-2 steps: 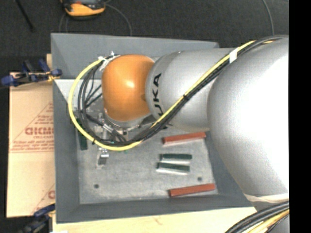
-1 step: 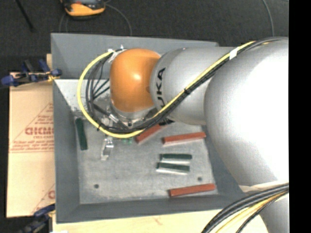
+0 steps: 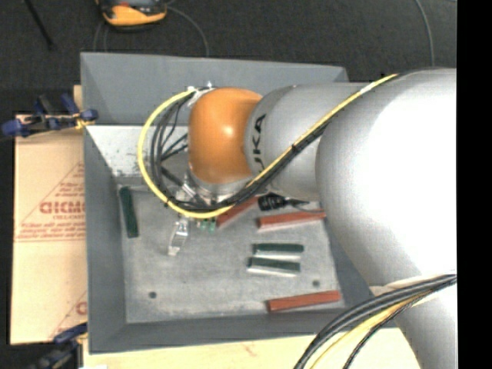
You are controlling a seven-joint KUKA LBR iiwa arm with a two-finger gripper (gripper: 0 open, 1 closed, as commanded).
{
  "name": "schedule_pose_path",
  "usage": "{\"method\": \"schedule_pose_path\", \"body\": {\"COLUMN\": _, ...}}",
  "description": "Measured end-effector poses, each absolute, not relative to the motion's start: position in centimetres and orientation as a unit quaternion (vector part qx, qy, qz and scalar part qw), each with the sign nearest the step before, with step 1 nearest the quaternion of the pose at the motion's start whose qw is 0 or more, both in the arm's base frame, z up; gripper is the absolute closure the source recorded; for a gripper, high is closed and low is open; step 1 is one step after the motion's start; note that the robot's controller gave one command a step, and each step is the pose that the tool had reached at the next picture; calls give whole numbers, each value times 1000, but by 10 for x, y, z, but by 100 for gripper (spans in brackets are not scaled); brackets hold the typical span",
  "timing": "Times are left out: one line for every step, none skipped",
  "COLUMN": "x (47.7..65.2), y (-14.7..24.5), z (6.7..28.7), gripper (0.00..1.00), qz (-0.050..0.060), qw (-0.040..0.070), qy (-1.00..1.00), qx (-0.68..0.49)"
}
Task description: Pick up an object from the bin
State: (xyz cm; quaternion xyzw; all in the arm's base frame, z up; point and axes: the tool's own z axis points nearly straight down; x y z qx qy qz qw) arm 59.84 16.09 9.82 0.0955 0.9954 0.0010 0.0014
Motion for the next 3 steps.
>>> {"method": "schedule_pose_path", "body": {"x": 654, "y": 190, "z": 79, "gripper": 100, "qz": 3, "qw": 4, "qy": 999, "qx": -48}}
{"method": "schedule_pose_path", "body": {"x": 654, "y": 190, "z": 79, "gripper": 100, "qz": 3, "qw": 4, "qy": 999, "qx": -48}}
{"method": "schedule_pose_path", "body": {"x": 648, "y": 160, "z": 122, "gripper": 100, "qz": 1, "qw": -1, "qy": 1000, "qx": -21}}
